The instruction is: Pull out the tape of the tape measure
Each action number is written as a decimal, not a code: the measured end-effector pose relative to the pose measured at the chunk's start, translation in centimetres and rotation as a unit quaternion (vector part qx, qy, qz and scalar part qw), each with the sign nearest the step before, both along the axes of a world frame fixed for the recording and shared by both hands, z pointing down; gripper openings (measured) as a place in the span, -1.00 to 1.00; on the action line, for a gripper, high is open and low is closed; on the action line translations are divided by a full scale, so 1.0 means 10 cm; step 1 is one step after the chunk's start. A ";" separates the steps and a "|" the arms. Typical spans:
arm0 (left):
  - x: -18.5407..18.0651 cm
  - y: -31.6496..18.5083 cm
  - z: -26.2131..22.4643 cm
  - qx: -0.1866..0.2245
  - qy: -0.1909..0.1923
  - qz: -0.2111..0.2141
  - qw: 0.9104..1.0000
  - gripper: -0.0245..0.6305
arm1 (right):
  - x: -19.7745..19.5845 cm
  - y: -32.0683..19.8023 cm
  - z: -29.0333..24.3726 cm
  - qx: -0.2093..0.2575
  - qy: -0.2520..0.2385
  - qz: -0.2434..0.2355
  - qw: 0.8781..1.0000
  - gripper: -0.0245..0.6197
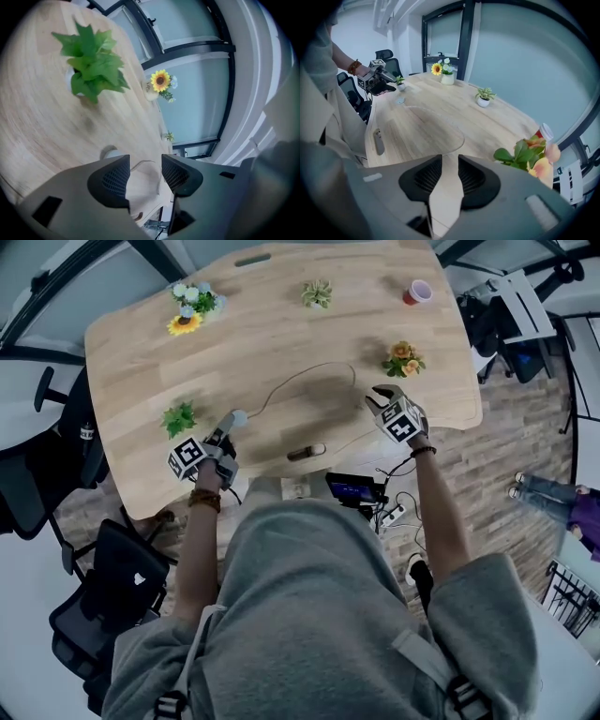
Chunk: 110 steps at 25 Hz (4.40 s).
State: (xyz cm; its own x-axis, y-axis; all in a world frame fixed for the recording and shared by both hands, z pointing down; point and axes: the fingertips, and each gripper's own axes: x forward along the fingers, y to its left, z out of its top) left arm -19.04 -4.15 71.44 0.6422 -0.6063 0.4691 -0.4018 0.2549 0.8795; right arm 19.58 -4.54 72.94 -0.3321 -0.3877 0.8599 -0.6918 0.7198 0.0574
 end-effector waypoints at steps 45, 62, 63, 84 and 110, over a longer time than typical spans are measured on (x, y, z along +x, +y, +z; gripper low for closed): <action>1.92 -1.12 -3.84 0.579 -0.394 0.142 0.700 -0.33 | -0.96 -0.84 -4.23 0.469 -0.174 0.110 0.859 -0.66; 1.89 -0.99 -3.73 0.577 -0.424 0.080 0.694 -0.74 | -0.98 -0.67 -4.06 0.469 -0.194 0.167 0.845 -0.74; 1.88 -0.98 -3.71 0.574 -0.426 0.080 0.695 -0.78 | -0.99 -0.66 -4.03 0.466 -0.195 0.168 0.847 -0.74; 1.88 -0.92 -3.24 0.544 -0.440 0.096 0.708 -0.86 | -1.11 -0.46 -3.66 0.430 -0.226 0.193 0.853 -0.81; 1.80 -0.90 -2.76 0.519 -0.447 0.118 0.719 -0.87 | -1.15 -0.38 -3.06 0.379 -0.234 0.203 0.872 -0.89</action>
State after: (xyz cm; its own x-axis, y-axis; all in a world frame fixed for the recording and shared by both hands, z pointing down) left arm -1.07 -13.14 43.85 0.5072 -0.8516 0.1322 -0.8497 -0.5198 -0.0889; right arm 8.04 -8.37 42.36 -0.2811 -0.9531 0.1123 -0.9560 0.2883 0.0535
